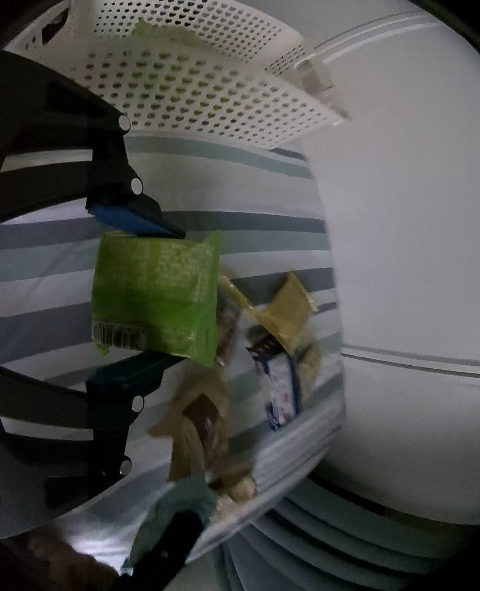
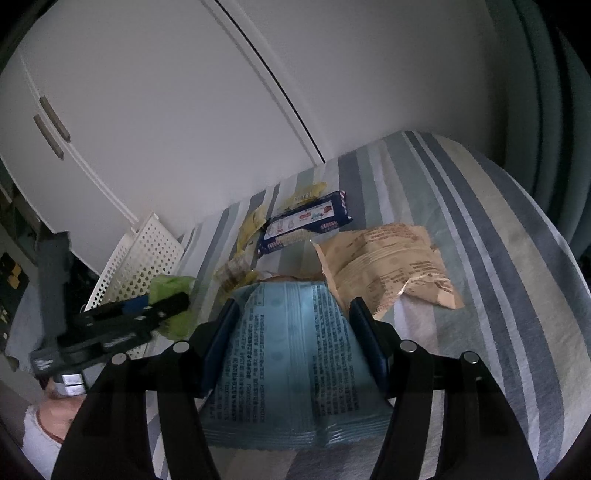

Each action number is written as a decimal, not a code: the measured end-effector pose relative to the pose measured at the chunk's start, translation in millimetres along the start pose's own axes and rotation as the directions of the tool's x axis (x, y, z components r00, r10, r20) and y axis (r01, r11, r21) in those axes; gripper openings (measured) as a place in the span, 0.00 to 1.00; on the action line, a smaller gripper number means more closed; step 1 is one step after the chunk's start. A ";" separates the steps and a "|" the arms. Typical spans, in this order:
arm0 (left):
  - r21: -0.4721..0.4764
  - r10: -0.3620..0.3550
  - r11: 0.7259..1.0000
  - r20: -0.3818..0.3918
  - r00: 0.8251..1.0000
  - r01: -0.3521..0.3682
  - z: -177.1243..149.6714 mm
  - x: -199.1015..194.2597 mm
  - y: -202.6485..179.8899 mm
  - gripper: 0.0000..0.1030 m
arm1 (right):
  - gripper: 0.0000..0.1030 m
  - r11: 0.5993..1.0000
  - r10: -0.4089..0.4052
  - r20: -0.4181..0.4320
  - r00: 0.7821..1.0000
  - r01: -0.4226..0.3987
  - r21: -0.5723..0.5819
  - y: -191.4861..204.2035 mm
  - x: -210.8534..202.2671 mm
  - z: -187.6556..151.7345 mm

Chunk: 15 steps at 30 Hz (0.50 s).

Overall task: Organize snacks
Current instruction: 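Carry the lime green pack into the basket and open the left tool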

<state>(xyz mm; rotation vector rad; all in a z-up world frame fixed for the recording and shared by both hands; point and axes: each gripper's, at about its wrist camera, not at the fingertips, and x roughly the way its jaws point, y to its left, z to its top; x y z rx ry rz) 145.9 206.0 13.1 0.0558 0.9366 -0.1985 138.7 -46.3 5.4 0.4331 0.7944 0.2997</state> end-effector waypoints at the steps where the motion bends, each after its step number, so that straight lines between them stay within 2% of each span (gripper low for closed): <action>1: -0.002 -0.003 1.000 0.013 1.000 0.003 0.5 -6.2 0.3 0.58 | 0.60 1.000 0.002 0.005 1.000 -0.002 0.002 -0.6 -1.1 0.4; 7: -0.015 -0.016 1.000 0.088 0.996 0.017 10.2 -43.5 5.9 0.58 | 0.60 1.000 0.007 0.020 1.000 -0.008 0.014 -2.0 -3.0 1.1; 15: -0.058 0.014 0.998 0.175 0.984 -0.004 18.7 -80.0 21.2 0.58 | 0.59 1.000 0.011 0.026 1.000 -0.011 0.020 -4.2 -3.4 -0.1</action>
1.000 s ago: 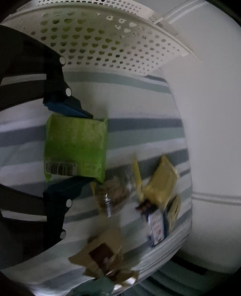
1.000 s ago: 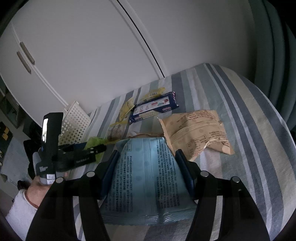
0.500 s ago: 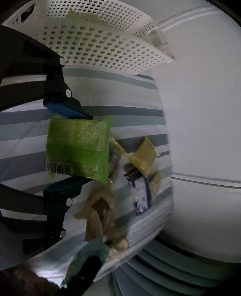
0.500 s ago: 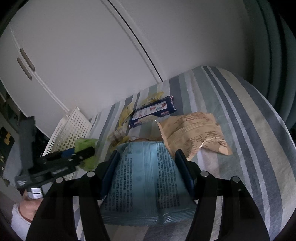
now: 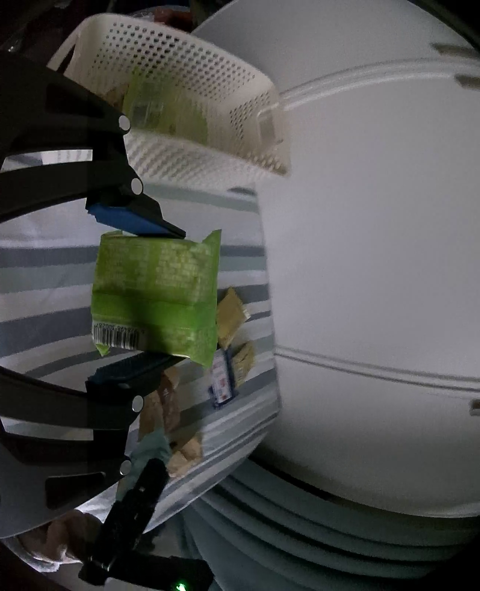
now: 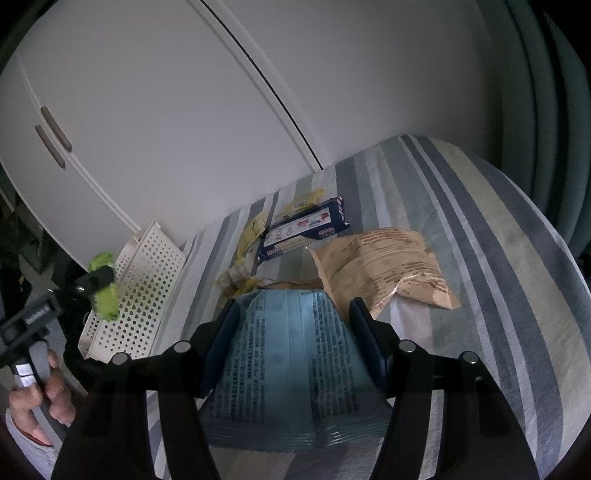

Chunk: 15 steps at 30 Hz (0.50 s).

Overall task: Organize snacks
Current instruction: 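Carry the lime green pack into the basket and open the left tool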

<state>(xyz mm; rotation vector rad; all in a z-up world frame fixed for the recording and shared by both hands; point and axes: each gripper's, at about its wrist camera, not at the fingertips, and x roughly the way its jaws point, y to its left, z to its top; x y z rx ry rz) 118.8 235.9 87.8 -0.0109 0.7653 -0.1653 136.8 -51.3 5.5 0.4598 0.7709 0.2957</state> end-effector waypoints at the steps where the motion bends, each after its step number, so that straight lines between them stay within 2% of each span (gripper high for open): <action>1: -0.006 0.009 1.000 0.014 1.000 -0.009 1.5 -5.6 4.2 0.58 | 0.59 1.000 0.000 0.001 1.000 0.000 0.000 -0.1 0.1 -0.2; 8: -0.075 0.065 0.995 0.081 0.995 -0.059 8.8 -43.0 47.6 0.58 | 0.59 1.000 -0.008 0.001 1.000 0.008 0.000 -0.2 -0.4 0.7; 15: -0.186 0.137 0.976 0.110 0.985 -0.115 4.8 -63.4 105.7 0.58 | 0.59 1.000 -0.016 0.003 1.000 0.016 -0.004 0.7 1.0 1.6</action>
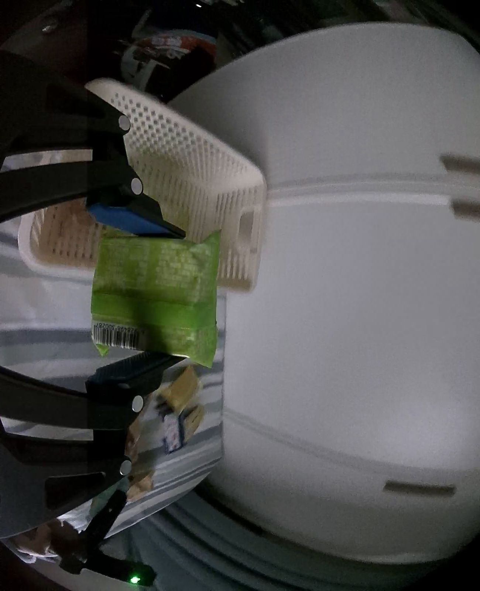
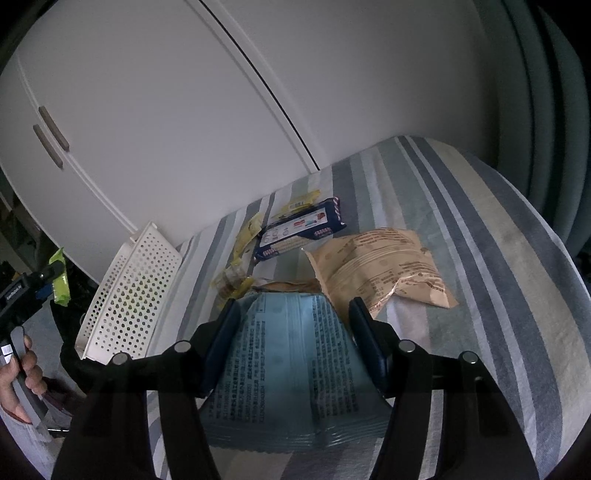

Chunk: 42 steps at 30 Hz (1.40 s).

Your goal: Organize snacks

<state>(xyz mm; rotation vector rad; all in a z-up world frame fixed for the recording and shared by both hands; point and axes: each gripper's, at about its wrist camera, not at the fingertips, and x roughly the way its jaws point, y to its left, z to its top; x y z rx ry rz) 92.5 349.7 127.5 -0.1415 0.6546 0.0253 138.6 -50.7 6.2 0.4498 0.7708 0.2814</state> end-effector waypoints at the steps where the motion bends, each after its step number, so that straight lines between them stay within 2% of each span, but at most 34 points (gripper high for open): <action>1: -0.012 0.005 1.000 0.002 1.000 -0.005 0.3 -1.2 6.1 0.58 | 0.59 1.000 -0.001 0.001 1.000 0.001 -0.001 0.2 0.2 -0.2; 7: -0.094 0.049 0.994 0.008 0.999 -0.048 -5.5 -0.1 43.3 0.61 | 0.59 1.000 -0.022 -0.004 1.000 0.021 -0.006 4.1 -0.7 -2.3; 9: -0.130 0.054 0.990 0.007 0.998 -0.053 -10.0 2.5 51.2 0.84 | 0.59 0.999 -0.033 -0.012 0.999 0.033 -0.015 8.5 -0.4 -3.7; 10: -0.145 0.062 0.988 0.016 0.998 -0.059 -12.4 2.5 54.2 0.87 | 0.59 0.999 -0.035 -0.016 0.999 0.035 -0.017 10.1 -0.1 -4.0; 16: -0.207 0.103 0.974 0.047 0.994 -0.091 -26.3 4.5 67.7 0.87 | 0.58 1.000 -0.017 -0.050 0.999 0.016 -0.023 24.6 -3.5 -7.4; 20: -0.258 0.145 0.958 0.071 0.987 -0.123 -37.3 4.1 74.4 0.88 | 0.58 0.999 -0.025 -0.039 0.999 0.023 -0.041 36.9 -12.2 -2.3; 24: -0.239 0.200 0.956 0.111 0.974 -0.169 -46.9 2.7 70.4 0.89 | 0.58 0.996 -0.032 -0.027 0.999 0.030 -0.078 56.5 -20.7 4.2; 28: -0.236 0.236 0.952 0.154 0.959 -0.196 -53.0 -3.6 74.6 0.93 | 0.58 0.992 -0.026 -0.023 0.999 0.023 -0.121 81.5 -22.4 10.9; 29: -0.240 0.238 0.951 0.165 0.957 -0.195 -53.6 -7.0 77.3 0.93 | 0.57 0.992 -0.024 -0.023 0.999 0.021 -0.121 85.3 -21.6 13.6; 30: -0.243 0.237 0.951 0.172 0.956 -0.192 -54.1 -8.8 80.0 0.93 | 0.48 0.993 -0.015 -0.027 1.000 0.012 -0.116 88.2 -20.5 16.0; 31: -0.247 0.239 0.950 0.182 0.954 -0.191 -54.6 -12.3 82.7 0.93 | 0.46 0.994 -0.007 -0.034 0.999 0.003 -0.110 89.7 -19.7 17.4; 33: -0.260 0.254 0.945 0.196 0.947 -0.200 -55.9 -17.6 88.1 0.93 | 0.46 0.995 0.016 -0.048 0.999 -0.020 -0.095 98.3 -15.0 22.7; 35: -0.284 0.246 0.941 0.195 0.950 -0.185 -57.9 -19.4 96.5 0.93 | 0.47 0.992 0.000 -0.063 0.998 -0.008 -0.126 108.7 -8.7 25.0; 38: -0.302 0.251 0.935 0.194 0.948 -0.186 -60.4 -20.6 104.1 0.93 | 0.57 0.986 -0.043 -0.097 0.994 0.027 -0.165 116.1 4.4 22.4; 41: -0.314 0.246 0.933 0.194 0.950 -0.178 -61.5 -21.7 109.3 0.93 | 0.60 0.973 -0.083 -0.163 0.983 0.045 -0.225 116.8 16.1 7.3; 42: -0.319 0.244 0.932 0.195 0.950 -0.174 -61.9 -22.4 110.6 0.93 | 0.67 0.969 -0.108 -0.190 0.976 0.060 -0.241 114.7 19.1 0.5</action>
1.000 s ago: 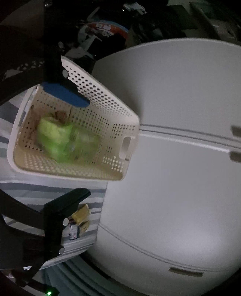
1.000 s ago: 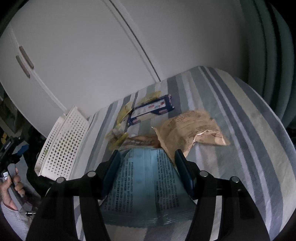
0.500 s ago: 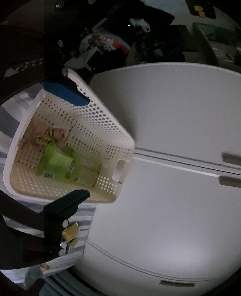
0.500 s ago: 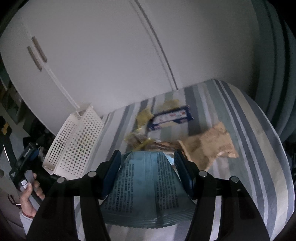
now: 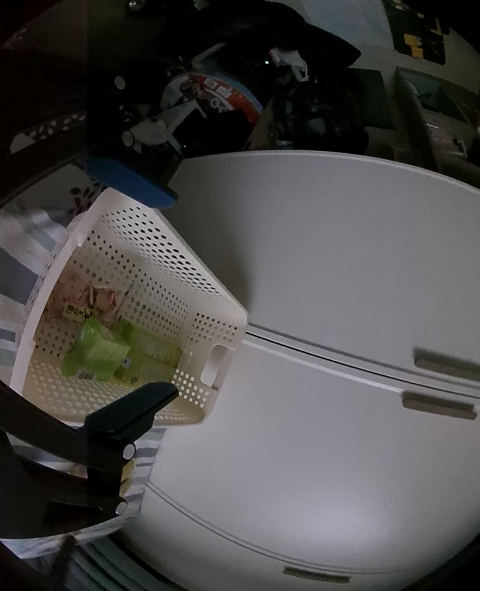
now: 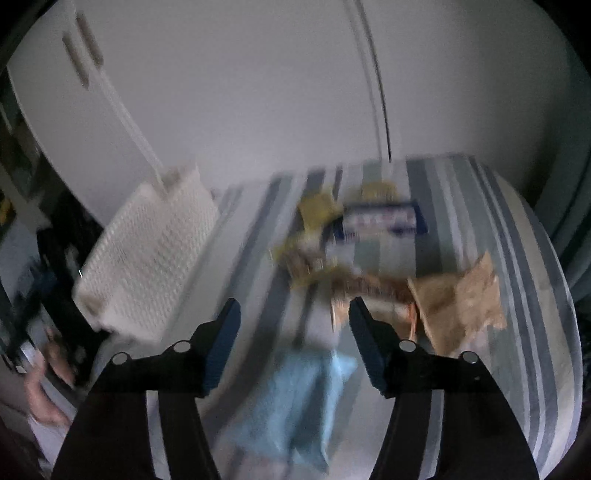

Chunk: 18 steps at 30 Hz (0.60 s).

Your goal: Organize snacks

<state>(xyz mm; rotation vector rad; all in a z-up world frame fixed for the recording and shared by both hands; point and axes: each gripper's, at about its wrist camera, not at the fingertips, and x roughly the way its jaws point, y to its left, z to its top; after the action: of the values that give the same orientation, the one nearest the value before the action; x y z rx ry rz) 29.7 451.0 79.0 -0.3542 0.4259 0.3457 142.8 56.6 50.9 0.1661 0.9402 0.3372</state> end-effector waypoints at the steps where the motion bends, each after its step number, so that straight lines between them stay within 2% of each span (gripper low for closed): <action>1: -0.006 0.001 1.000 0.000 1.000 -0.001 0.4 -0.3 1.5 0.93 | 0.76 1.000 -0.014 -0.033 0.999 0.014 -0.004 -0.5 5.0 -8.3; 4: -0.012 -0.003 1.000 0.003 1.000 0.003 -0.3 -1.3 2.6 0.93 | 0.78 0.999 -0.037 -0.101 0.994 0.035 -0.025 2.1 17.7 -26.1; 9: 0.011 -0.010 1.000 0.014 1.000 0.010 -2.2 -5.1 -3.3 0.94 | 0.78 0.997 -0.076 -0.154 0.985 0.071 -0.043 12.6 43.6 -35.1; 14: 0.023 -0.015 1.000 0.012 1.000 0.014 -4.5 -4.3 -8.0 0.94 | 0.78 0.985 -0.160 -0.229 0.960 0.139 -0.104 23.6 71.5 -42.0; 18: 0.016 -0.009 1.000 0.015 1.000 0.009 -4.1 -4.7 -5.4 0.94 | 0.59 0.978 -0.185 -0.216 0.959 0.159 -0.132 25.8 71.3 -47.9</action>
<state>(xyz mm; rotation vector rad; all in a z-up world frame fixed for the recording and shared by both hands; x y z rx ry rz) 26.4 443.4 79.0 -0.3374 0.4120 0.3358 137.1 105.7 -23.9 -0.0608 1.1505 0.2506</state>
